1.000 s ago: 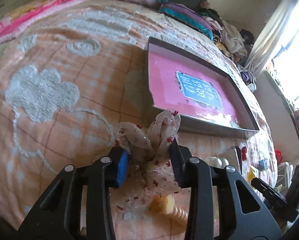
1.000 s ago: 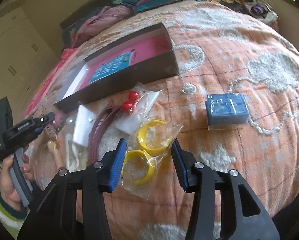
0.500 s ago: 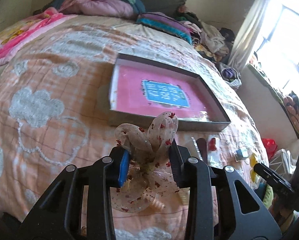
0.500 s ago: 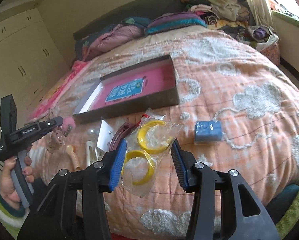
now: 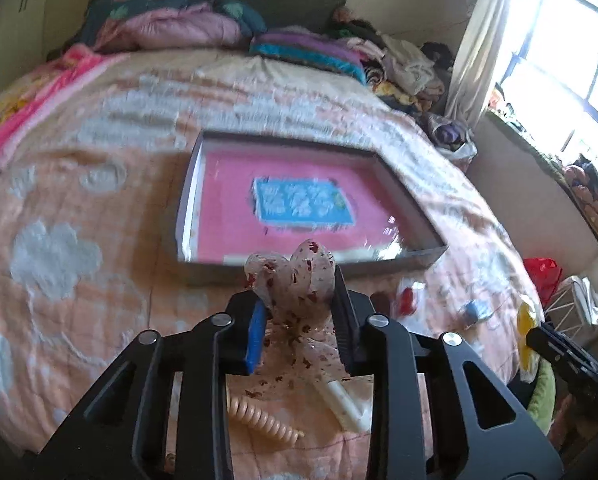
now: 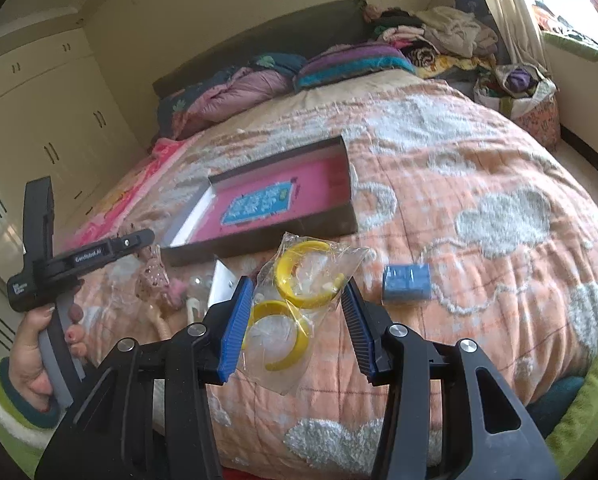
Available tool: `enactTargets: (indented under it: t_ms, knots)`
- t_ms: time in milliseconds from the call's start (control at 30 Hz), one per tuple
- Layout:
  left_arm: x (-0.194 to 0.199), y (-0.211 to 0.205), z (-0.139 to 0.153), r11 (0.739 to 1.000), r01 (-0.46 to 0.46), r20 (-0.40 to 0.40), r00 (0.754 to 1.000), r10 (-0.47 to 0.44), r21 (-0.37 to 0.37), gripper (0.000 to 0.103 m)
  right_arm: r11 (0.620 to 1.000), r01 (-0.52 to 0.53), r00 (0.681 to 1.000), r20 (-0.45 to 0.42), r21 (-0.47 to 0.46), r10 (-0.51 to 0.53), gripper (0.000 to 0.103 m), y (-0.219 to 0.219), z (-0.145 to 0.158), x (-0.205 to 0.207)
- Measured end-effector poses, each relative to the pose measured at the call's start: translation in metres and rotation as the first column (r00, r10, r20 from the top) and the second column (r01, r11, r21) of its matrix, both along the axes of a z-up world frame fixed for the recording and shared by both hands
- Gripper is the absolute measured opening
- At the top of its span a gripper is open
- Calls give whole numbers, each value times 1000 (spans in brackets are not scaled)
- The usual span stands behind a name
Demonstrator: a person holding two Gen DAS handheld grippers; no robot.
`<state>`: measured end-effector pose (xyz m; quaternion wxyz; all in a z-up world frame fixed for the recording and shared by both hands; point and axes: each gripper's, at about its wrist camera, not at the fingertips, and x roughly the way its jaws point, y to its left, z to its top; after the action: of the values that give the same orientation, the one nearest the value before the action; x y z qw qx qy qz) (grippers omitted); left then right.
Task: Organize jewelry
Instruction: 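Carry the bow with the left tool while the right tool carries the bangle bag toward the tray, then release the bow into the tray with the left tool while the right tool releases the bangle bag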
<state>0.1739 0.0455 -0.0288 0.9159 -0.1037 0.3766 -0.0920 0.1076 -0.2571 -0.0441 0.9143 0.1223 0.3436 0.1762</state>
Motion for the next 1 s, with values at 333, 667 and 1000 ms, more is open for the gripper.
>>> enactTargets:
  t_ms: [333, 667, 1000]
  knots:
    - [32, -3, 43, 1000, -6, 85, 996, 5, 12, 20, 997, -62, 992, 110, -34, 66, 44, 7, 50, 23]
    - [76, -3, 33, 998, -42, 54, 998, 39, 53, 20, 996, -85, 988, 125, -30, 88, 44, 22, 74, 84]
    - [102, -10, 1, 993, -30, 2, 1000, 30, 118, 20, 988, -100, 986, 121, -114, 114, 44, 48, 68, 127]
